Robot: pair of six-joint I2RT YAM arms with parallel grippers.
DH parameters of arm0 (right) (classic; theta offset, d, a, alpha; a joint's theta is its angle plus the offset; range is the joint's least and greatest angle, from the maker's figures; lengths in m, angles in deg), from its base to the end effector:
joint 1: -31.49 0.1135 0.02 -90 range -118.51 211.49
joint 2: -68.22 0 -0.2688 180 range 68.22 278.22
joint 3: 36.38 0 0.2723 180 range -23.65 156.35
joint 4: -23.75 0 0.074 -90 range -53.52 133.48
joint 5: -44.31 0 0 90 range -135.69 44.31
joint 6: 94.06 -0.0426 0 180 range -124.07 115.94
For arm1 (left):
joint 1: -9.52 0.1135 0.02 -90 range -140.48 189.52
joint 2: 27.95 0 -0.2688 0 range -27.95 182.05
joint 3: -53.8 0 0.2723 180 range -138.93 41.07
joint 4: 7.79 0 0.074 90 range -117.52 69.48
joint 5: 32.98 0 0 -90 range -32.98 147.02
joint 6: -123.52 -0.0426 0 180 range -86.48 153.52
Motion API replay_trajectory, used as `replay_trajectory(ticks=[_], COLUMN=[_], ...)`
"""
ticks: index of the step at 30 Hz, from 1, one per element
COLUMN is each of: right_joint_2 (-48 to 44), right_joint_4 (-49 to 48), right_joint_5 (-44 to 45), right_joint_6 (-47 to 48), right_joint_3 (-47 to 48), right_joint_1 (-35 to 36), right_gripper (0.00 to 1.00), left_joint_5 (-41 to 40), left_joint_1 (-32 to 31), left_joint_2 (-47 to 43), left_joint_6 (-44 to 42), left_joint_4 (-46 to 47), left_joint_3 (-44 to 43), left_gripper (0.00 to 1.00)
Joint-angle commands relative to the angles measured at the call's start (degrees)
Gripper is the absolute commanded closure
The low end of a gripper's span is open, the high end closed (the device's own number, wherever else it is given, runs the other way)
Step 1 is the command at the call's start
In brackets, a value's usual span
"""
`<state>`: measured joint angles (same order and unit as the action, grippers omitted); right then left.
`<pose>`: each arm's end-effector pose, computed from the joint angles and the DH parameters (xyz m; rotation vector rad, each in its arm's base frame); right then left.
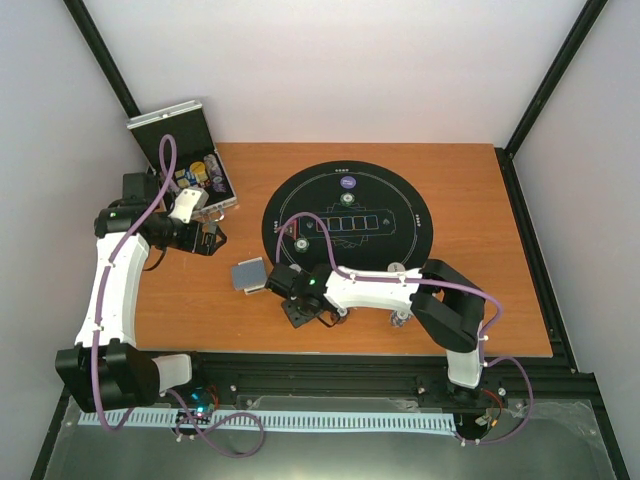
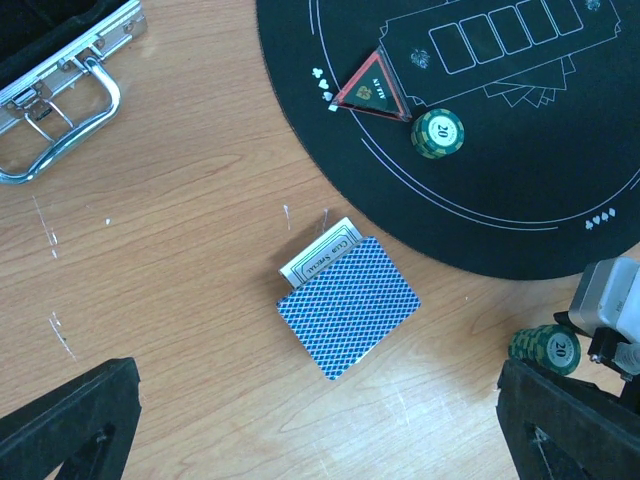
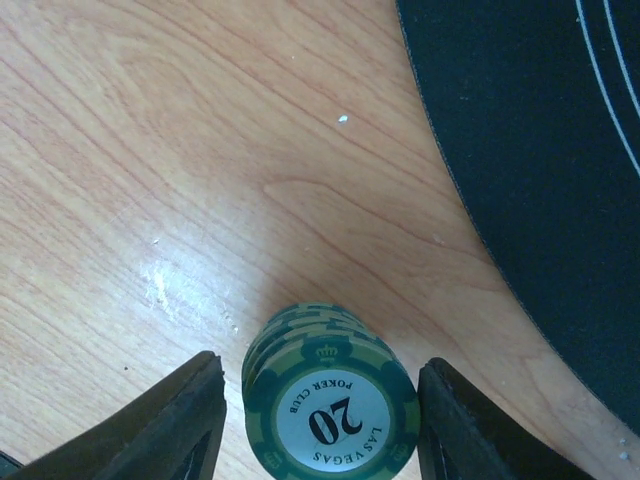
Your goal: Distribute texas hold em gaming equipment
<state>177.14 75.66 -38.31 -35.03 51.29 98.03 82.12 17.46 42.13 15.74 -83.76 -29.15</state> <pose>0.1621 0.3598 0.1578 -0.8432 2.7176 0.1957 0.2450 0.0159 0.3265 0.3554 2.5393 -0.4194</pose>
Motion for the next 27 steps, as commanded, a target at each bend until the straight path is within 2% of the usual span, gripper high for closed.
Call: replay_trajectory(ticks=[1, 10, 19, 27], right_joint_2=[0.95, 0.85, -0.72, -2.90], right_joint_4=[-1.34, -1.53, -0.27, 3.26], right_joint_5=[-0.42, -0.48, -0.39, 0.19], right_joint_6=[-0.32, -0.21, 0.11, 0.85], right_joint_3=[-0.96, -1.77, 0.20, 3.27], right_joint_1=[-0.57, -0.72, -0.67, -0.71], right_gripper=[0.48, 0.54, 0.64, 0.64], left_joint_5=[0.58, 0.54, 0.60, 1.55], left_joint_1=[0.31, 0.32, 0.31, 0.32], left_joint_2=[-0.95, -1.22, -1.57, -1.84], left_joint_6=[0.51, 0.54, 0.38, 0.44], left_joint_4=[-1.35, -1.43, -1.44, -1.42], left_joint_3=[-2.68, -2.82, -2.39, -2.21], left_gripper=[0.00, 0.00, 0.00, 0.00])
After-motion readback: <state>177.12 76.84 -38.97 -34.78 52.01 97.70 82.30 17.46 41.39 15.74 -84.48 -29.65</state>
